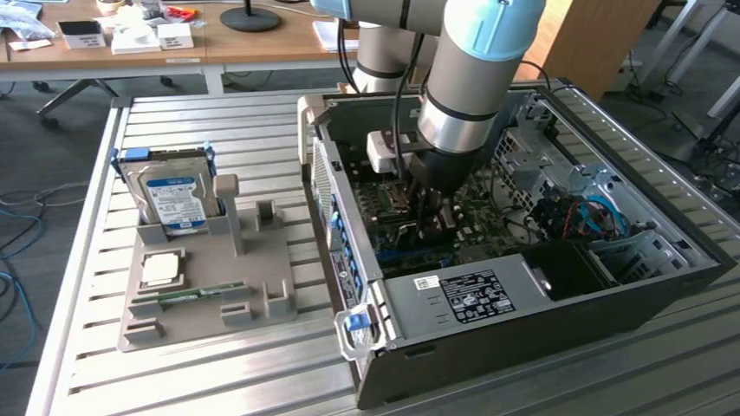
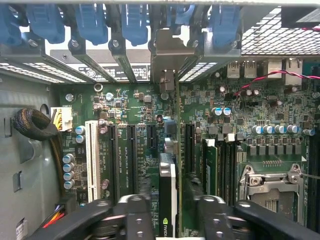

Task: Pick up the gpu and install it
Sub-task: 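Insert the gpu into the slot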

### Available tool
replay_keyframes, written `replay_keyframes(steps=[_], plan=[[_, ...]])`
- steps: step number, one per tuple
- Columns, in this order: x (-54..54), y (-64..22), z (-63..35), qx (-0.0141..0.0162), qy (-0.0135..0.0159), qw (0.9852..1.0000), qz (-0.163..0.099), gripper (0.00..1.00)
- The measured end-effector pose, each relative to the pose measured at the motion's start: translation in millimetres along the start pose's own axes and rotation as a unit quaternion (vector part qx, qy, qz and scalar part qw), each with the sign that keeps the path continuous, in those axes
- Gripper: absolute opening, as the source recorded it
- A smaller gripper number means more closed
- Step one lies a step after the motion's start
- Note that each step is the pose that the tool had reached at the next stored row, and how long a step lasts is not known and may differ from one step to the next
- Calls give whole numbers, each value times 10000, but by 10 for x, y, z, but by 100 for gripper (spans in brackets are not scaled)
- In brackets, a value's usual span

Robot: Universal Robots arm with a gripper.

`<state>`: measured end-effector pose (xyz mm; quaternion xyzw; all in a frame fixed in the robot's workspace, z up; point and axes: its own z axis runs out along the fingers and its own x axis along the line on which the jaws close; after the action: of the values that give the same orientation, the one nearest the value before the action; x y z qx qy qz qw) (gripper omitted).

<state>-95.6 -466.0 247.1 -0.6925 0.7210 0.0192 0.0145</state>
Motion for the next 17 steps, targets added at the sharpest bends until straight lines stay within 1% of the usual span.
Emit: replay_keyframes(steps=[3,17], plan=[[1,0,-1,-1,2,10000,0,27],[-11,1,-1,-1,2,10000,0,27]])
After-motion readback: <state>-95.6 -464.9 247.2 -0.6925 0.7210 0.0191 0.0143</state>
